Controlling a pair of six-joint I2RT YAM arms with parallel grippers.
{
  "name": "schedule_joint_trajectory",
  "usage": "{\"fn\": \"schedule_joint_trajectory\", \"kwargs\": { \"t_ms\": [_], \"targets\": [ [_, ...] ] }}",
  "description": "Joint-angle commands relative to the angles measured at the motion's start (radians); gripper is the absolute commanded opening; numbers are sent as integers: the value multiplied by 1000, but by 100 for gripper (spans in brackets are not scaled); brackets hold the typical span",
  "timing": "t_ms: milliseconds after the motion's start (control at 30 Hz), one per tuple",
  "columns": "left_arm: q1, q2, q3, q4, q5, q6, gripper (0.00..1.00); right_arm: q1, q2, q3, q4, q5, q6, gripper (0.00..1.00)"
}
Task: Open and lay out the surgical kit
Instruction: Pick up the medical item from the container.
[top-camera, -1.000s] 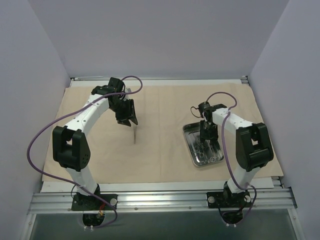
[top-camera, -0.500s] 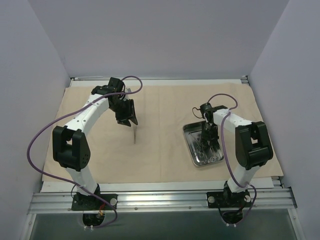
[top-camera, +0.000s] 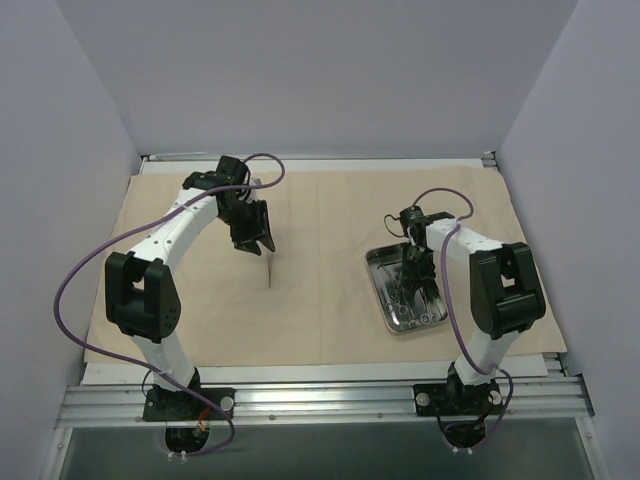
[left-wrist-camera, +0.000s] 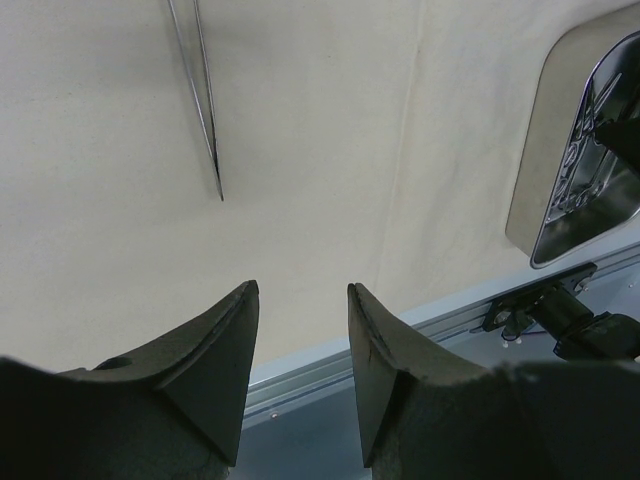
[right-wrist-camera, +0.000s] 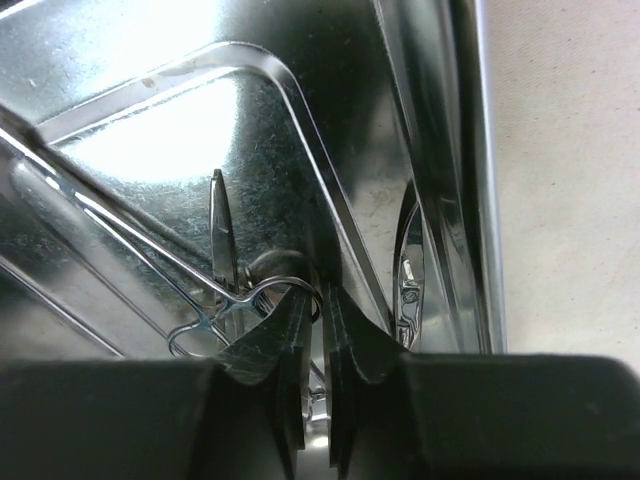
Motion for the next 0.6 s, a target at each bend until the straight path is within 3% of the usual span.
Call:
{"fn": "schedule_joint_trajectory", "kwargs": {
  "t_ms": [0, 400, 567],
  "targets": [
    [7, -47, 39, -17, 18, 17, 49, -3, 2, -25, -13, -22, -2, 2],
    [7, -49, 131, -29, 60, -9, 50, -3, -156, 105, -232, 10, -8, 0],
    [7, -54, 136, 37, 132, -50, 50, -1, -213, 116, -307, -48, 1, 0]
  ]
}}
